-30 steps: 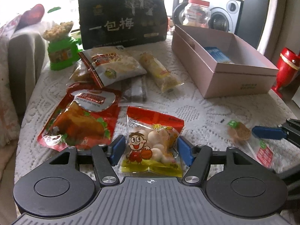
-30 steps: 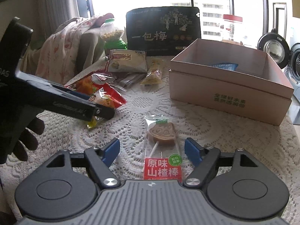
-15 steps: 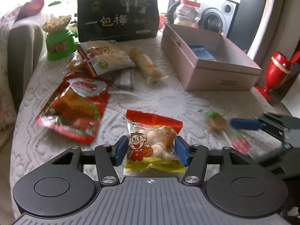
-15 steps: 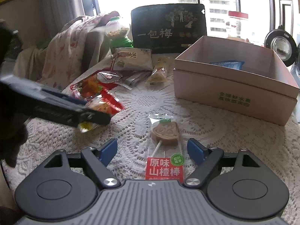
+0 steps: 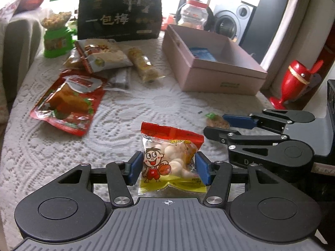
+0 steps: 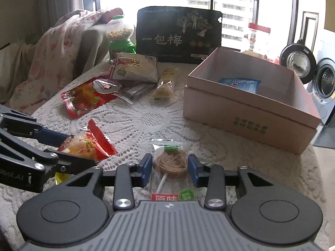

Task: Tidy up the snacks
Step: 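Carry both snacks over the pink box and release them inside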

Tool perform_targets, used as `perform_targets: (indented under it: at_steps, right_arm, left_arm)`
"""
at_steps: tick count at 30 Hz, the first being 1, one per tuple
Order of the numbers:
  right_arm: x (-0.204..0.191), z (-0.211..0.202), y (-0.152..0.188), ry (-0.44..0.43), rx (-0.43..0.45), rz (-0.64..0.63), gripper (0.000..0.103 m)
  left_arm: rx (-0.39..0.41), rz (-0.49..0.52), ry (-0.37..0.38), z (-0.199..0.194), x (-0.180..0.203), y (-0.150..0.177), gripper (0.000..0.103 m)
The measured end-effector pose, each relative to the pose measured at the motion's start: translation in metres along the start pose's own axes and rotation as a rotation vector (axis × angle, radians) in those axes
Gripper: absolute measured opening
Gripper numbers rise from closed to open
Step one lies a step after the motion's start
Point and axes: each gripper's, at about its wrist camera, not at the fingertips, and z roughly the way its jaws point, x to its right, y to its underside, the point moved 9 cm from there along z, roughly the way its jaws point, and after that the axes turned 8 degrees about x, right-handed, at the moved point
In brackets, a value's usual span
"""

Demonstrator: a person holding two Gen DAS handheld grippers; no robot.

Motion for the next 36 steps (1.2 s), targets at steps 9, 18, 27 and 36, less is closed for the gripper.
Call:
perform_targets:
  at_steps: [9, 18, 27, 36]
  right_arm:
    - [0.015, -0.046, 0.01, 0.009, 0.002, 0.004, 0.037]
    - [0.05, -0.084, 0.006, 0.076, 0.026, 0.011, 0.037]
    - [0.084, -0.095, -0.019, 0.101, 0.067, 0.033, 0.037]
    - [0.105, -0.08, -0.053, 0.139, 0.081, 0.002, 0.037]
  left_arm:
    - [-0.024, 0.051, 0.11, -0.002, 0.052, 0.013, 0.06]
    - [0.036, 0.097, 0.178, -0.007, 0.089, -0.006, 0.06]
    - [0.125, 0.073, 0.189, 0.008, 0.093, -0.055, 0.06]
    - [0.268, -0.027, 0.219, 0.054, 0.083, -0.166, 0.06]
